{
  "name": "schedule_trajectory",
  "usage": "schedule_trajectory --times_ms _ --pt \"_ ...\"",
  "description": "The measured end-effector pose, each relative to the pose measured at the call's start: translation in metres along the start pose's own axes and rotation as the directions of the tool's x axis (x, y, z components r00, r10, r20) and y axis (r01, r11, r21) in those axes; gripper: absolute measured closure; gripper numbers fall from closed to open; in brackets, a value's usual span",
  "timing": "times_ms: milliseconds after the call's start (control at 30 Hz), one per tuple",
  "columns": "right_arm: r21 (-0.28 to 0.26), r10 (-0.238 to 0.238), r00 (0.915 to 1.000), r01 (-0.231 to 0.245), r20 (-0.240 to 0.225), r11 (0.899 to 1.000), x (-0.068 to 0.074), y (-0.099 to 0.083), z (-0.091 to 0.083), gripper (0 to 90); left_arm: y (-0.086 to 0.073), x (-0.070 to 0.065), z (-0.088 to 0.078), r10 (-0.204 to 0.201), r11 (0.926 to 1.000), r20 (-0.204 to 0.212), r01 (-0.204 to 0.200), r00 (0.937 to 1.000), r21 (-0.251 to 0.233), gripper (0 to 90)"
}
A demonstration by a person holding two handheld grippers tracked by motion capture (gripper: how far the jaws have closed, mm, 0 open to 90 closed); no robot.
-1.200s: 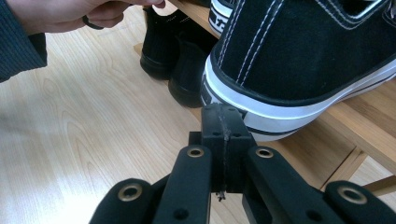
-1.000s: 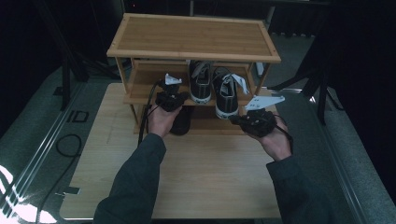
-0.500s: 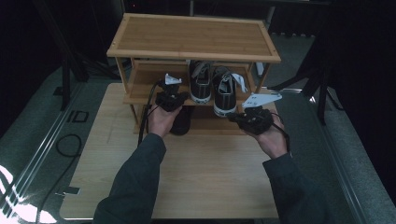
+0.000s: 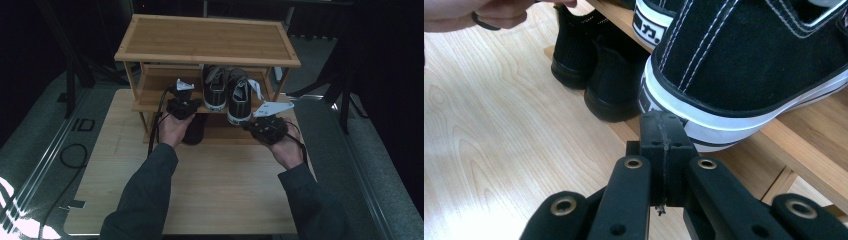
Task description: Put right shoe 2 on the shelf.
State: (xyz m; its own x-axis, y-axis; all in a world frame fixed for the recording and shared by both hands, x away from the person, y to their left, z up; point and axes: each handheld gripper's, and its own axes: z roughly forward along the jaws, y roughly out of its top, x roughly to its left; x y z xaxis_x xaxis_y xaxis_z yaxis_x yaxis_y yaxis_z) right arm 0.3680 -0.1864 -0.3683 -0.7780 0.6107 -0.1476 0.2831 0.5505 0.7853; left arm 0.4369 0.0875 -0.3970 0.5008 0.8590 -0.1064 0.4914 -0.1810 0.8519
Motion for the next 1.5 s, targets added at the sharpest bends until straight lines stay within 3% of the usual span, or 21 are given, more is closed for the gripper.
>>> schedule_trajectory --times_ms 333,533,633,767,1500 --pt "-0.008 -0.008 0.9998 0.008 0.019 1.000 0.000 0.006 0.004 90.0 0.000 0.000 0.000 0.003 1.0000 0.002 -0.003 1.0000 0.001 90.0" --pt "0.008 -0.010 0.9998 0.010 0.017 1.000 -0.002 0.007 0.006 90.0 -0.001 0.000 -0.001 0.007 1.0000 -0.002 -0.007 1.0000 -0.005 90.0" --pt "0.020 -0.010 0.9987 0.009 0.050 1.000 -0.004 0.007 0.006 90.0 -0.001 -0.001 -0.001 0.010 0.9999 -0.005 -0.010 0.9999 -0.006 90.0" --pt "0.034 -0.013 0.9988 0.011 0.047 0.999 -0.004 0.006 0.011 90.0 -0.001 -0.001 -0.001 0.010 0.9999 -0.005 -0.010 0.9999 -0.007 90.0" --pt "0.024 0.006 0.9960 -0.008 0.089 1.000 -0.005 0.008 0.022 90.0 -0.002 -0.001 -0.001 0.015 0.9998 -0.004 -0.015 0.9999 -0.010 90.0"
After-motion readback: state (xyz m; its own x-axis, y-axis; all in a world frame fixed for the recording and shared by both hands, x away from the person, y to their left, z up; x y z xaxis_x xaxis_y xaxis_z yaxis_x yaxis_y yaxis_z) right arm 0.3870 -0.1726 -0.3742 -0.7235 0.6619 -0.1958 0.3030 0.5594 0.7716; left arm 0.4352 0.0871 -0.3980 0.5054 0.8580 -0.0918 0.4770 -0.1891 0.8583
